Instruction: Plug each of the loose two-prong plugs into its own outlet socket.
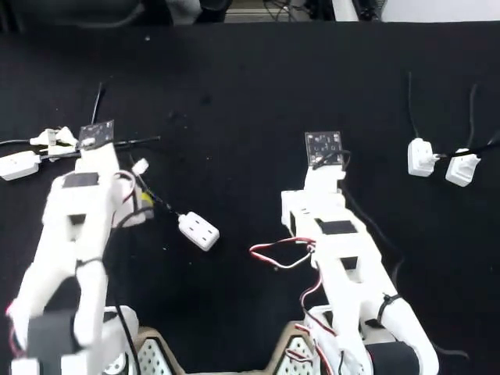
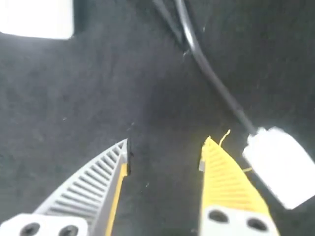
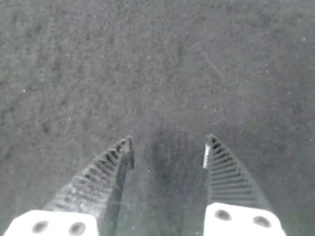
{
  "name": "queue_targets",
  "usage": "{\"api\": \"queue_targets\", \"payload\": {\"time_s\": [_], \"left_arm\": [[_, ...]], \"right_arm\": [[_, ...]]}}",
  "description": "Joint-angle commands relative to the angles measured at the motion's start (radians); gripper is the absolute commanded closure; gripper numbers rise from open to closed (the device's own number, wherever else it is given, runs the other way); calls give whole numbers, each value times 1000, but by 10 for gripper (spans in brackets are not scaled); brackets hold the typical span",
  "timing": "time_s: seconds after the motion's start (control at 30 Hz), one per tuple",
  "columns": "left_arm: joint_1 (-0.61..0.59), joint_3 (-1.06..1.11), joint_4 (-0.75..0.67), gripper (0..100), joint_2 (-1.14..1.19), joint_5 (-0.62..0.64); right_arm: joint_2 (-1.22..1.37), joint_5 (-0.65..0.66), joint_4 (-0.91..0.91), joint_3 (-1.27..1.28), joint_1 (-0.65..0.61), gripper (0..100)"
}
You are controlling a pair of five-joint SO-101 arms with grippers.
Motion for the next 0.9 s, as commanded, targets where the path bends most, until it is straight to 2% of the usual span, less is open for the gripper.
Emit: {"api": "queue_targets", "payload": {"time_s": [0.0, 0.07, 0.2, 0.33, 0.43, 0.63, 0.87], "left_arm": [[-50, 48, 9, 758, -190, -78], [-47, 48, -26, 758, -238, -52], [-7, 50, -143, 758, -255, 86], [85, 47, -259, 757, -147, 133], [119, 5, -287, 757, -9, 169], [91, -59, -261, 757, 236, 210], [-44, -101, -2, 758, 288, 195]], "right_arm": [[-44, -6, -18, -61, 11, 776], [-44, -6, -18, -61, 11, 776], [-44, -6, -18, -58, 12, 776], [-42, -6, -18, -56, 15, 776], [-38, -6, -18, -56, 17, 776], [-38, -5, -18, -54, 17, 776], [-38, -6, -18, -56, 12, 776]]}}
